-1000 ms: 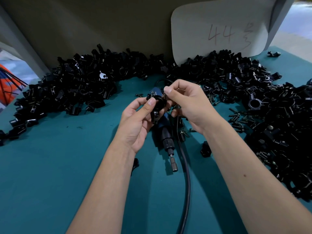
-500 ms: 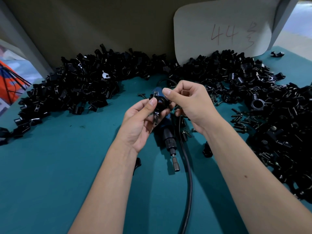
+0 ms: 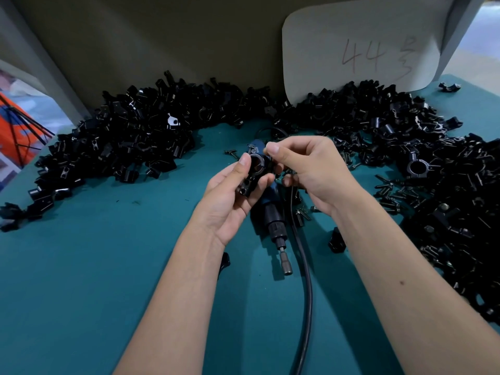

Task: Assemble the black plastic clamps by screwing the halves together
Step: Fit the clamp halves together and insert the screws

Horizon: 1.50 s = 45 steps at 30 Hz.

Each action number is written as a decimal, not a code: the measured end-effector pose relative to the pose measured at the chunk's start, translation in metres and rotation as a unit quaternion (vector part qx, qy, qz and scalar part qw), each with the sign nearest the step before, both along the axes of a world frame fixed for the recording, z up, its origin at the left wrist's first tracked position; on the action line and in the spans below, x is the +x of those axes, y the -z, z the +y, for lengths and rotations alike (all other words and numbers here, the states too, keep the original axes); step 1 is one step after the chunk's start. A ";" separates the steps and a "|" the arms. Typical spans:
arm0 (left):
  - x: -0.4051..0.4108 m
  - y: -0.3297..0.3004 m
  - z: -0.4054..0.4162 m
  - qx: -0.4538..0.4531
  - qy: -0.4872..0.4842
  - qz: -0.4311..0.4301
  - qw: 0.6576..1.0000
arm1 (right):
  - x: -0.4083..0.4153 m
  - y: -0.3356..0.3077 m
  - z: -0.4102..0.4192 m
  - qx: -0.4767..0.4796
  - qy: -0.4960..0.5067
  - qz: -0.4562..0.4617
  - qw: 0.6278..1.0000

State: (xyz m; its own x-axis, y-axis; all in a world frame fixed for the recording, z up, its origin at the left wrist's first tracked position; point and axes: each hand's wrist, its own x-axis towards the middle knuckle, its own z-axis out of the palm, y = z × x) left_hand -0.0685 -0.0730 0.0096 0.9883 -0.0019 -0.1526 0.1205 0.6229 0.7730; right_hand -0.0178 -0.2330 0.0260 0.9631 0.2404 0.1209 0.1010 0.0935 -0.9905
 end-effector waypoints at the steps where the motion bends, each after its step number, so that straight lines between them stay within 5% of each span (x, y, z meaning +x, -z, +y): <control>1: 0.000 0.000 0.000 0.000 -0.001 -0.002 1.000 | -0.001 0.000 0.001 0.001 0.002 -0.001 1.000; 12: 0.000 -0.001 0.001 0.018 -0.006 -0.016 1.000 | -0.004 -0.002 0.004 -0.032 0.023 -0.008 0.999; 17: 0.000 -0.002 0.003 -0.018 -0.014 -0.029 0.999 | -0.006 -0.004 0.002 0.012 -0.049 -0.007 0.999; 27: -0.004 -0.002 0.003 -0.014 0.027 -0.047 0.998 | -0.007 -0.006 0.002 0.008 0.014 0.008 1.000; 33: -0.003 -0.002 0.002 0.000 -0.007 -0.048 0.999 | -0.006 -0.006 -0.003 0.030 -0.050 0.014 0.998; 45: -0.002 0.000 0.001 0.052 -0.018 -0.055 0.997 | -0.002 0.002 -0.001 -0.030 0.027 -0.022 0.999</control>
State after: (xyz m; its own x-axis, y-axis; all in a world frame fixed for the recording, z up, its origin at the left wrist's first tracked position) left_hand -0.0701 -0.0722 0.0099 0.9983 0.0432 -0.0401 0.0104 0.5417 0.8405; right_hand -0.0198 -0.2337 0.0243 0.9690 0.1958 0.1510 0.1484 0.0280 -0.9885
